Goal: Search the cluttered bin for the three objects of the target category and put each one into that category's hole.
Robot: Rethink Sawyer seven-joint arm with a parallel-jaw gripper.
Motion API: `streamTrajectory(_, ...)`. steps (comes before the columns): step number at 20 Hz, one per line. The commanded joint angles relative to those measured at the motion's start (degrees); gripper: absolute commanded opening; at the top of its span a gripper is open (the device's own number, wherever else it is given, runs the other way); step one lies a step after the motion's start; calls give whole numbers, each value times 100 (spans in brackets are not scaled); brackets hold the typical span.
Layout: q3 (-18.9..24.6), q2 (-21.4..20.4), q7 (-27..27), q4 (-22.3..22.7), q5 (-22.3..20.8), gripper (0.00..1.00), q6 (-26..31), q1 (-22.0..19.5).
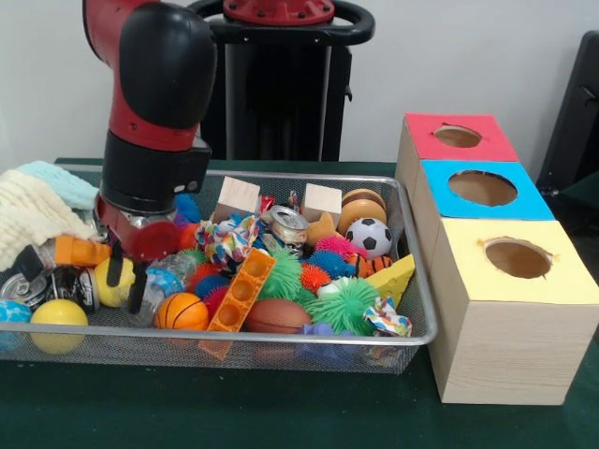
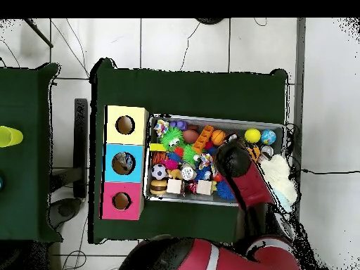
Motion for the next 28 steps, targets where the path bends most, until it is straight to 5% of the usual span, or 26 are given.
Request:
streamTrajectory(1, 1152, 397, 1746, -364, -16, 100, -440, -180)
streamTrajectory(11, 623, 47, 1472, -144, 364, 100, 549, 246)
streamTrajectory(17, -849, 448, 1460, -882, 294, 100, 2076, 1049)
streamTrajectory(28, -971, 797, 1476, -911, 119, 100, 1884, 1207)
